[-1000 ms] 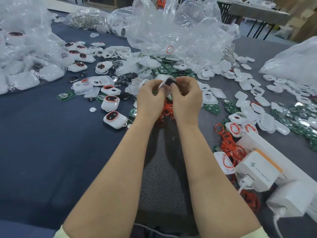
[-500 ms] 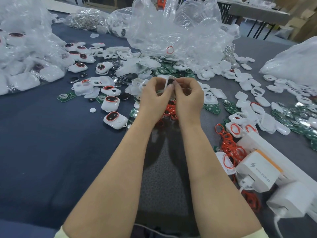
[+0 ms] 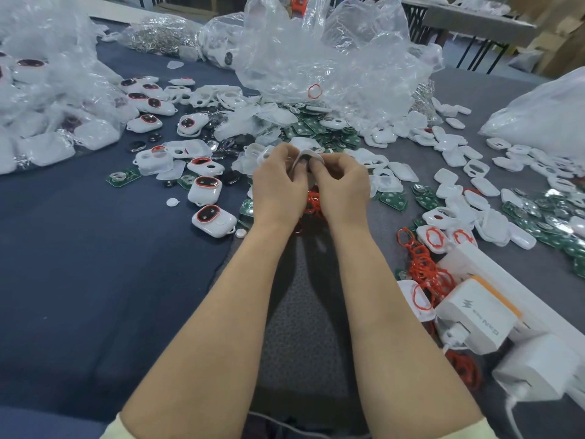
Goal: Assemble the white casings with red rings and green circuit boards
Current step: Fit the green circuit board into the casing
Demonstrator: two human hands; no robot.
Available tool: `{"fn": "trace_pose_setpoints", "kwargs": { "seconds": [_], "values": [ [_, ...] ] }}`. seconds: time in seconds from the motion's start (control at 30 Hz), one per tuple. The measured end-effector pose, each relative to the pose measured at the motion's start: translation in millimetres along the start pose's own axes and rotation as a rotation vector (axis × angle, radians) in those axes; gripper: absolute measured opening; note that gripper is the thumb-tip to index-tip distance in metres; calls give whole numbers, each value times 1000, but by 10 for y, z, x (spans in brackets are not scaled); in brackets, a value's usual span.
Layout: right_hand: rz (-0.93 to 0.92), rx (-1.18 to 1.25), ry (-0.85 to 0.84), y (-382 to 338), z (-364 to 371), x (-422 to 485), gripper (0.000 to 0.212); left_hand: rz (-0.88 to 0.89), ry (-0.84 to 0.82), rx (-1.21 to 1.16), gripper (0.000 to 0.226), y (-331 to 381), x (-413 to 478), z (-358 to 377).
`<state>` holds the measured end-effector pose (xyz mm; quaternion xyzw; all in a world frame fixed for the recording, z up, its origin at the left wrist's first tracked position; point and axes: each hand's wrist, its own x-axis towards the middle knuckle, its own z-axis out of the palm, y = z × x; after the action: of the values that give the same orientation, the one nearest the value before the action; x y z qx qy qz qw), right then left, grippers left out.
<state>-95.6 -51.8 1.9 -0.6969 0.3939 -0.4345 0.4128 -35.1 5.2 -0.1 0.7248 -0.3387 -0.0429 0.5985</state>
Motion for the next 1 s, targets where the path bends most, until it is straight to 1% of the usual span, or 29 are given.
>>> {"fn": "trace_pose_setpoints", "kwargs": {
  "seconds": [0.07, 0.13, 0.2, 0.23, 0.27, 0.33, 0.4, 0.43, 0.47, 0.53, 0.57, 0.6, 0.7, 0.77, 0.87, 1.0],
  "values": [
    [-80, -49, 70, -18, 22, -42, 12, -11, 49, 20, 9, 9, -8, 8],
    [-240, -79, 108, -59, 41, -95, 14, -24, 120, 15, 9, 13, -6, -5],
    [-331, -110, 57, -79, 74, -127, 15, -19, 168, 0, 9, 18, -7, -26],
    [-317, -101, 17, -81, 87, -129, 16, -6, 169, -14, 9, 21, -7, -30],
    [-264, -62, -24, -80, 86, -118, 16, 18, 149, -28, 10, 23, -7, -27],
    [-112, 92, -93, -59, 60, -73, 21, 94, 49, -9, 18, 37, -20, 4],
    [20, 241, -82, -32, 17, -23, 25, 177, -61, 18, 32, 50, -38, 49],
    [84, 339, -62, -18, -7, 2, 26, 197, -89, 2, 36, 58, -44, 68],
    [156, 467, -52, -10, -34, 28, 26, 195, -95, -34, 37, 67, -50, 74],
    [298, 778, -83, -13, -62, 73, 22, 116, -67, -150, 33, 76, -37, 52],
    [351, 894, -106, -22, -70, 86, 20, 61, -45, -209, 33, 75, -19, 37],
    [391, 960, -127, -29, -79, 93, 18, 18, -24, -261, 33, 74, -1, 21],
    [459, 998, -151, -33, -101, 94, 22, -40, 21, -365, 34, 75, 25, 0],
    [471, 986, -157, -30, -117, 92, 20, -37, 28, -378, 34, 79, 20, 6],
    [474, 971, -159, -39, -129, 92, 19, 26, 12, -288, 36, 65, 0, 16],
    [515, 937, -97, -59, -152, 104, 20, 141, -81, -96, 51, 76, -36, 17]
  ]
}}
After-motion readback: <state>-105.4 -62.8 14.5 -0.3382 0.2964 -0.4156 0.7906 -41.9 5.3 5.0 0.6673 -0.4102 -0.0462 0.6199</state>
